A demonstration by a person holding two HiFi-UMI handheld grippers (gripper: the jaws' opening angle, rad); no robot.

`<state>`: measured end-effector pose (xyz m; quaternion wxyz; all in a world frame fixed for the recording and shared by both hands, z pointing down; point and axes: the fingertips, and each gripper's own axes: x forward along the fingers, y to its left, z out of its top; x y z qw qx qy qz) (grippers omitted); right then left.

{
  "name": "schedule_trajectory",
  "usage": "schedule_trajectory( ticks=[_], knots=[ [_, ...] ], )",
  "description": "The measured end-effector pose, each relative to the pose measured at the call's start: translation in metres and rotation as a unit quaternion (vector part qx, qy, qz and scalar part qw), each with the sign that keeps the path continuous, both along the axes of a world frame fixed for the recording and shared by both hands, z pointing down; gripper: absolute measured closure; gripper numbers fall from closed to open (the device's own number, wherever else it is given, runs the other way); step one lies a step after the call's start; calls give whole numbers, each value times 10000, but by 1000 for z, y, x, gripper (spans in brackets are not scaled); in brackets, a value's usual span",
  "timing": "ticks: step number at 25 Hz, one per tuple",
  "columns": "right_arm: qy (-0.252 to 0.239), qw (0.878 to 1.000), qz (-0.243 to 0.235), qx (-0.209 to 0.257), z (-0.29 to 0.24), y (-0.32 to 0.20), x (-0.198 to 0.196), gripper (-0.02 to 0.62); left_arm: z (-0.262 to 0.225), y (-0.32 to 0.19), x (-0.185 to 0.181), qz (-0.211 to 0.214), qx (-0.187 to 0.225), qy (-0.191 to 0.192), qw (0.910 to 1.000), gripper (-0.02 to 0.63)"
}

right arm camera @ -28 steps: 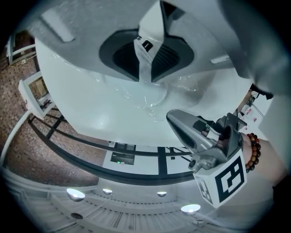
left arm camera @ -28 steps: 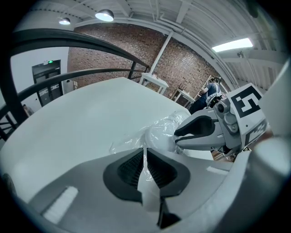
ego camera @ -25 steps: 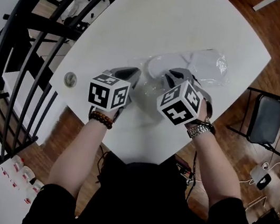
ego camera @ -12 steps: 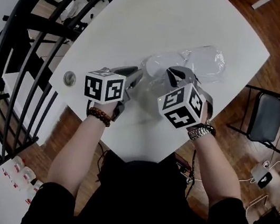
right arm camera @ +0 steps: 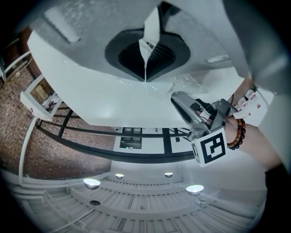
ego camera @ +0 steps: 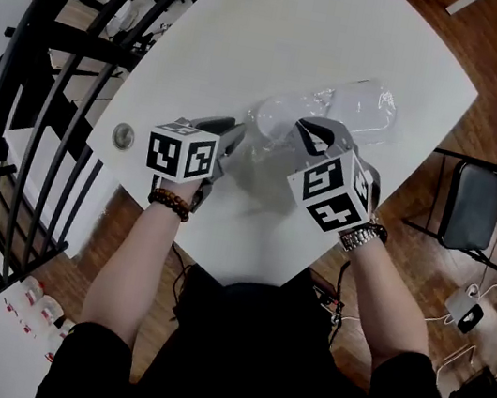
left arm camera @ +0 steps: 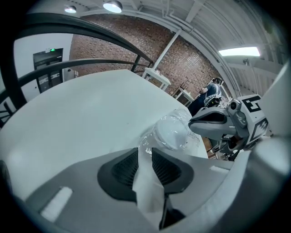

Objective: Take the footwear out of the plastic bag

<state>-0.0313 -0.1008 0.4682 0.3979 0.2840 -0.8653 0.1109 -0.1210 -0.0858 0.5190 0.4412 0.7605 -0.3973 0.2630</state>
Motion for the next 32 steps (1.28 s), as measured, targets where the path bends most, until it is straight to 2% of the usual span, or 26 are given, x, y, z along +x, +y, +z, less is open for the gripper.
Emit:
schedule_trajectory(
  ticks=[6,11,18,22,28,32],
  knots=[
    [-104,9997,-223,-29,0,9,-3,593,6,5,6,207,-93,-77,9997,499],
    [-163,9989,-418,-140,-1,20,-6,508,6,8,13,312,-123,-70,9994,499],
    [-74,9998,-194,-44,-1,11,8,506,7,9,21,509,-131,-112,9986,497],
    [58,9999,81,78,-2,0,25,506,0,8,25,741,11,-241,9970,494],
    [286,9984,451,165,1,-20,63,506,-6,4,24,1140,288,-801,9898,486],
    [480,9965,681,109,4,-29,94,502,-9,3,26,1615,599,-1394,9751,483]
  ],
)
